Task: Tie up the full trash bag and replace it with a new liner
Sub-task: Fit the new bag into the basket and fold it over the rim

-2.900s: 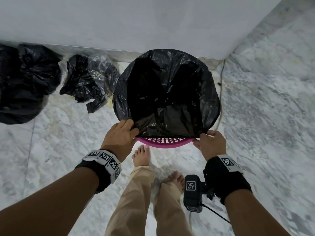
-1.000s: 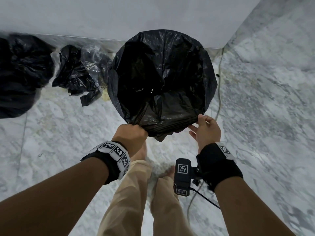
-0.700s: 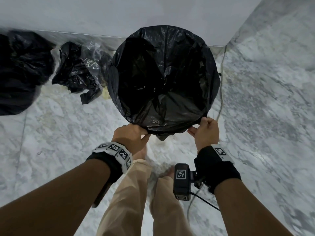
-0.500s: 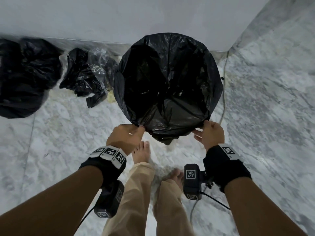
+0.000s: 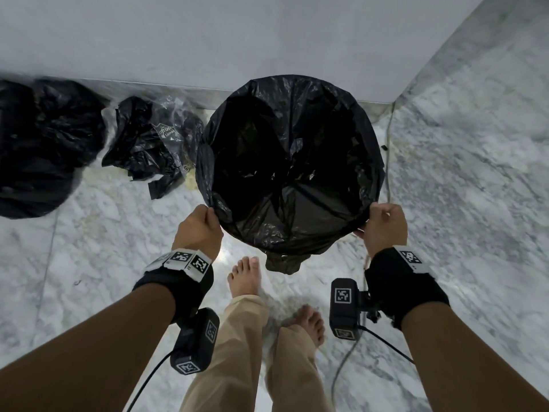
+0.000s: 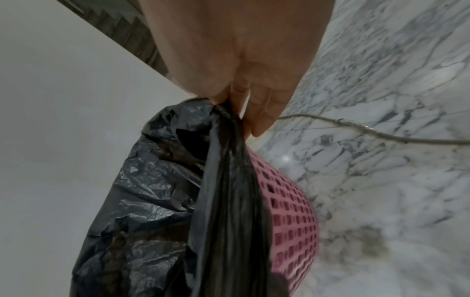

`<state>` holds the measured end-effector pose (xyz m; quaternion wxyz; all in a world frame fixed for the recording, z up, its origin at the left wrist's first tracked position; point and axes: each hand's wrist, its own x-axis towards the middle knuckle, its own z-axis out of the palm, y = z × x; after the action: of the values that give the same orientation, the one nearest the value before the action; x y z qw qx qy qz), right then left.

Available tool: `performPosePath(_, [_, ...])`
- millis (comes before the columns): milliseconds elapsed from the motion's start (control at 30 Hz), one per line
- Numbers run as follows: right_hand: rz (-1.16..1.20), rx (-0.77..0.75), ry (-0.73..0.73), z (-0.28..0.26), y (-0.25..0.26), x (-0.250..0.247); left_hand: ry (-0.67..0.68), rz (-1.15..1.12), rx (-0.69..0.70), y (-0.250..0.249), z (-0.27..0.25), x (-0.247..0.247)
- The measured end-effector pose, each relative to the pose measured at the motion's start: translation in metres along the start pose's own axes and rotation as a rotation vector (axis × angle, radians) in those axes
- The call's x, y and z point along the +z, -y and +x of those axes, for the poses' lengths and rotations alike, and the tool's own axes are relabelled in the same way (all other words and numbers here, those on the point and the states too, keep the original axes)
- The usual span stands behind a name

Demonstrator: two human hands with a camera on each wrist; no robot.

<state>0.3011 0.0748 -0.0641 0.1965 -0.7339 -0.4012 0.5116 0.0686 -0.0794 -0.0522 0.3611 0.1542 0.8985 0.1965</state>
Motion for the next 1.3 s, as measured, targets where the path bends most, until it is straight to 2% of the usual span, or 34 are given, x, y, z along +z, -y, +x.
performPosePath(67, [-0.048, -0.027, 0.002, 0.004, -0.003, -0.001, -0.026, -0.002, -0.017, -0.011, 0.006, -0.007])
performPosePath(100, [-0.057, -0.032, 0.005, 0.005, -0.005, -0.001, -0.049, 0.006, -0.033, 0.0, 0.014, 0.003])
performPosePath(133, [-0.058, -0.025, 0.008, 0.008, -0.007, 0.0, -0.039, -0.008, -0.136, 0.01, 0.015, 0.013])
performPosePath(167, [-0.043, -0.003, 0.009, 0.01, -0.008, -0.001, -0.094, 0.121, -0.175, 0.035, 0.031, 0.02])
performPosePath(233, [-0.004, 0.098, 0.01, 0.014, -0.01, -0.002, 0.121, 0.042, -0.357, 0.119, 0.083, 0.093])
performPosePath(267, [0.02, 0.16, 0.015, 0.017, -0.011, -0.003, 0.094, 0.033, -0.255, 0.164, 0.103, 0.15])
performPosePath(300, [0.028, 0.213, 0.026, 0.019, -0.011, -0.004, -0.012, 0.067, -0.156, 0.197, 0.112, 0.199])
performPosePath(333, [0.02, 0.244, 0.032, 0.022, -0.011, -0.006, -0.068, 0.035, -0.103, 0.216, 0.115, 0.227])
performPosePath(367, [-0.004, 0.247, 0.039, 0.024, -0.011, -0.008, -0.027, 0.028, -0.117, 0.215, 0.109, 0.228])
performPosePath(400, [-0.036, 0.22, 0.055, 0.025, -0.009, -0.01, -0.001, -0.071, -0.152, 0.183, 0.093, 0.202])
performPosePath(467, [-0.105, 0.127, 0.108, 0.025, -0.005, -0.011, 0.025, -0.092, -0.219, 0.192, 0.095, 0.204])
performPosePath(533, [-0.158, 0.065, 0.136, 0.022, -0.001, -0.011, -0.032, 0.076, -0.056, 0.197, 0.093, 0.201])
performPosePath(567, [-0.169, 0.048, 0.134, 0.021, 0.001, -0.01, -0.063, 0.132, 0.022, 0.219, 0.115, 0.213])
performPosePath(600, [-0.169, 0.036, 0.127, 0.019, 0.003, -0.01, -0.091, 0.086, 0.01, 0.216, 0.129, 0.204])
performPosePath(633, [-0.166, 0.034, 0.123, 0.018, 0.006, -0.01, -0.079, 0.098, -0.037, 0.192, 0.138, 0.171])
performPosePath(667, [-0.161, 0.033, 0.12, 0.019, 0.006, -0.011, -0.028, 0.026, -0.139, 0.154, 0.138, 0.128])
performPosePath(700, [-0.158, 0.034, 0.12, 0.018, 0.008, -0.011, 0.029, -0.012, -0.178, 0.107, 0.126, 0.074])
performPosePath(733, [-0.154, 0.039, 0.12, 0.018, 0.008, -0.011, -0.057, 0.095, -0.156, 0.052, 0.098, 0.033])
performPosePath(767, [-0.155, 0.048, 0.122, 0.018, 0.009, -0.011, -0.132, 0.06, -0.173, 0.007, 0.055, 0.016])
performPosePath(833, [-0.144, 0.074, 0.124, 0.019, 0.007, -0.011, -0.092, 0.037, -0.025, -0.03, 0.021, -0.01])
performPosePath(900, [-0.136, 0.089, 0.118, 0.02, 0.003, -0.011, -0.055, -0.05, -0.028, -0.032, 0.016, -0.009])
performPosePath(1033, [-0.155, 0.113, 0.111, 0.024, 0.0, -0.01, -0.041, -0.256, -0.222, -0.023, 0.02, -0.006])
performPosePath(1100, [-0.151, 0.131, 0.119, 0.024, 0.002, -0.009, -0.023, -0.311, -0.273, -0.017, 0.025, -0.003])
performPosePath(1167, [-0.16, 0.138, 0.127, 0.024, 0.005, -0.009, -0.008, -0.315, -0.309, -0.02, 0.027, -0.003])
performPosePath(1300, [-0.254, 0.078, 0.09, 0.024, 0.017, -0.015, -0.041, -0.2, -0.272, -0.025, 0.033, -0.013])
